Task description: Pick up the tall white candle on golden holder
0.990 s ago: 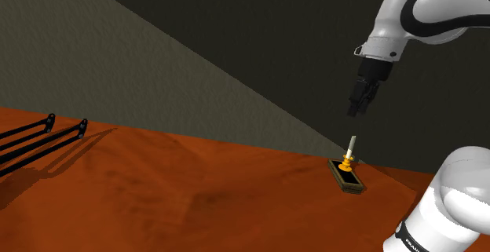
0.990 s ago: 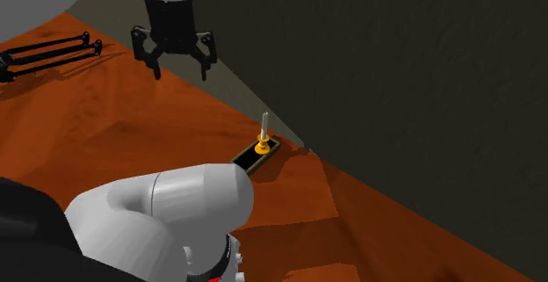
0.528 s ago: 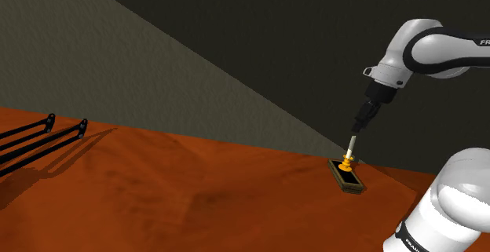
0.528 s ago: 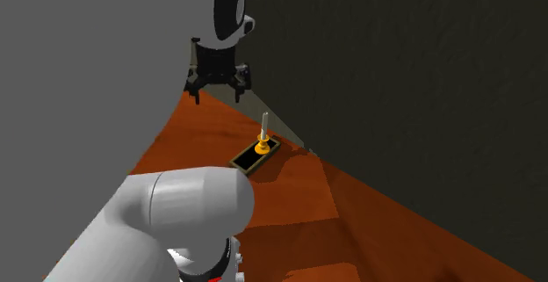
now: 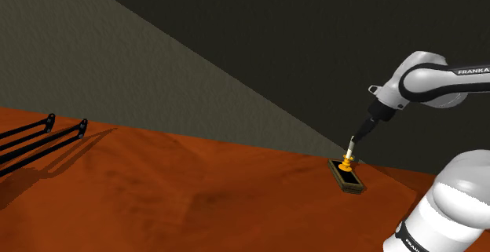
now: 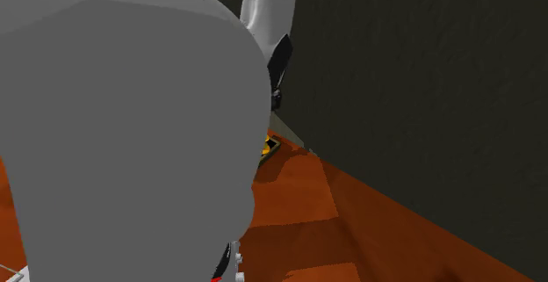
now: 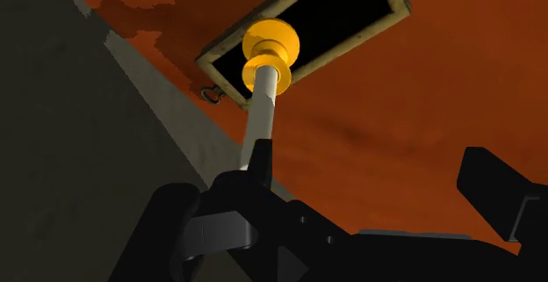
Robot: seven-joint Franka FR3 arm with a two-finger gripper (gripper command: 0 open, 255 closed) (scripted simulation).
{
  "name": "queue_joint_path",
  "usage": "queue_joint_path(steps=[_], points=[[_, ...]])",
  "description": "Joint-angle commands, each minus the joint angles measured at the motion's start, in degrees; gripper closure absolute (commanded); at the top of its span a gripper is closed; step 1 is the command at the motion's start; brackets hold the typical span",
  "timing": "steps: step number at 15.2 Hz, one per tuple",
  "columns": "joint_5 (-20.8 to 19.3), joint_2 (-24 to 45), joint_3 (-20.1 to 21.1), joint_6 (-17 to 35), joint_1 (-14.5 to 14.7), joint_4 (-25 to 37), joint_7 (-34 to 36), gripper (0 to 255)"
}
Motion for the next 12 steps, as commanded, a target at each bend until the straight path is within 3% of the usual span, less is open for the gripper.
queue_joint_path(steps=[1, 4, 12], points=[[-1.68, 3.27, -4.68, 6.39, -0.37, -1.26, -4.03, 0], [-2.68, 8.71, -11.69, 14.43, 0.97, -1.48, -9.68, 0], [-2.77, 15.42, -16.81, 23.52, 3.87, -3.77, -12.41, 0]])
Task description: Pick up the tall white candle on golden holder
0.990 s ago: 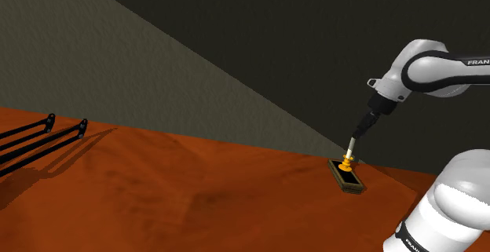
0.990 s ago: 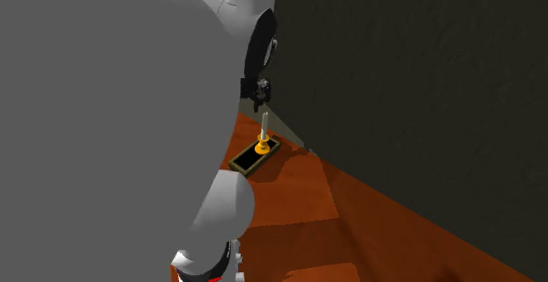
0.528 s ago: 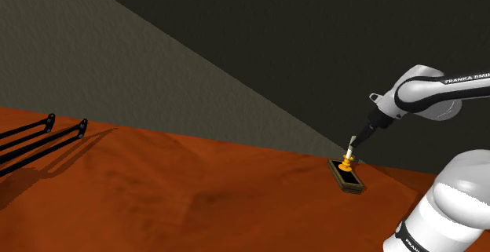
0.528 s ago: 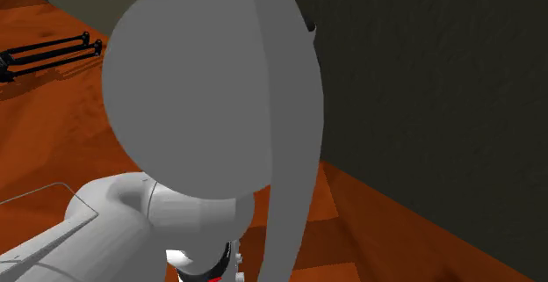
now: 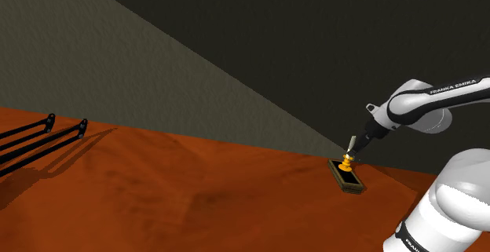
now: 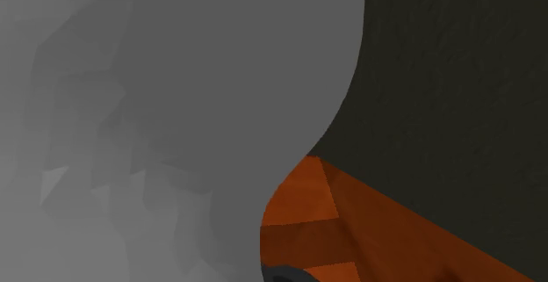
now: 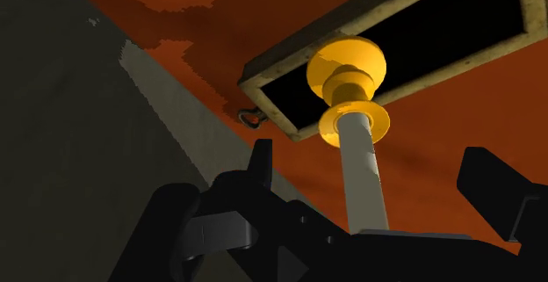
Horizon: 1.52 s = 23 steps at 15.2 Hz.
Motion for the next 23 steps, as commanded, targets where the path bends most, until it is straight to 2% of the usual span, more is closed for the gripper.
queue_joint_path(steps=[1, 2, 11, 16, 23], points=[[0.08, 0.76, -0.57, 1.00, 0.45, -0.15, -0.29, 0], [0.01, 0.75, -0.59, 1.11, 0.35, -0.31, -0.32, 255], [0.08, 0.76, -0.57, 1.00, 0.44, -0.15, -0.29, 255], [-0.05, -3.87, 2.97, -5.12, -1.75, 1.26, 1.62, 255], [0.73, -9.09, 6.93, -12.92, -3.15, 3.92, 3.71, 255]])
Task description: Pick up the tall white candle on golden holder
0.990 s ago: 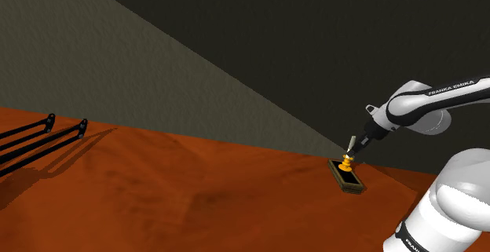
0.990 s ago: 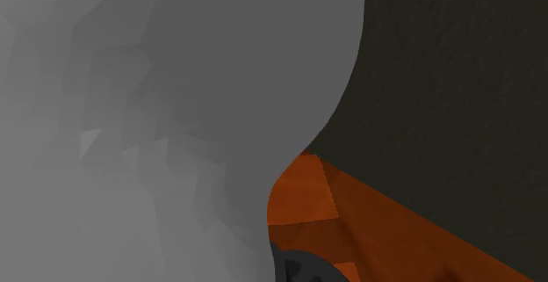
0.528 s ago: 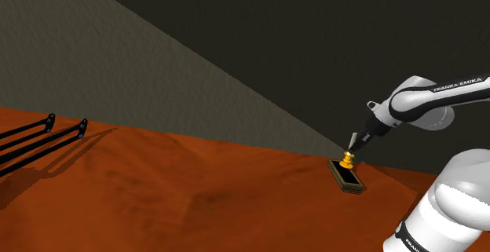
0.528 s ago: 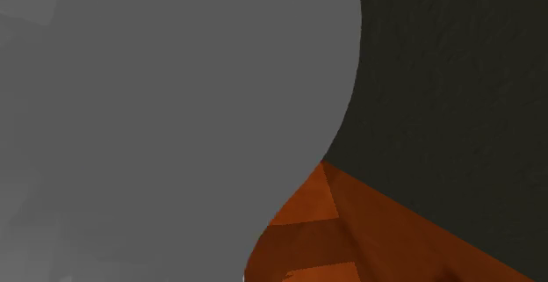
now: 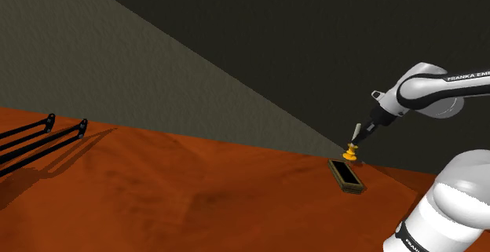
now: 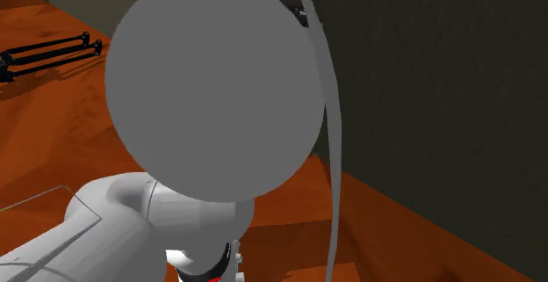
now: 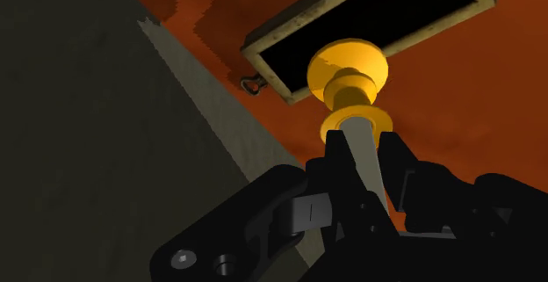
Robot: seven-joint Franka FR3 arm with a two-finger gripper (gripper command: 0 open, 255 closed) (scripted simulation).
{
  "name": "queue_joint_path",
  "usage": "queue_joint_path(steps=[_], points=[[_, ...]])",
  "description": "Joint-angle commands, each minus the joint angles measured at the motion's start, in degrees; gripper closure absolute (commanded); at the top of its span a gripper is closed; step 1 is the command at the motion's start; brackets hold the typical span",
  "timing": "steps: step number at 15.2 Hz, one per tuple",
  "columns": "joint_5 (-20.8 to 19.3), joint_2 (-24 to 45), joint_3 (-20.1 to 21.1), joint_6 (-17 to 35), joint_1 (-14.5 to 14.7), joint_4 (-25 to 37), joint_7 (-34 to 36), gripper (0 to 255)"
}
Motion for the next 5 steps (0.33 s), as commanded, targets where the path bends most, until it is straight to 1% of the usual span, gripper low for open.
queue_joint_path(steps=[1, 3, 5], points=[[0.29, -1.35, 1.07, -2.14, -0.28, 0.77, 0.57, 255], [0.65, -2.50, 2.03, -4.17, -0.41, 1.70, 1.07, 255], [0.68, -2.59, 2.11, -4.32, -0.43, 1.77, 1.10, 255]])
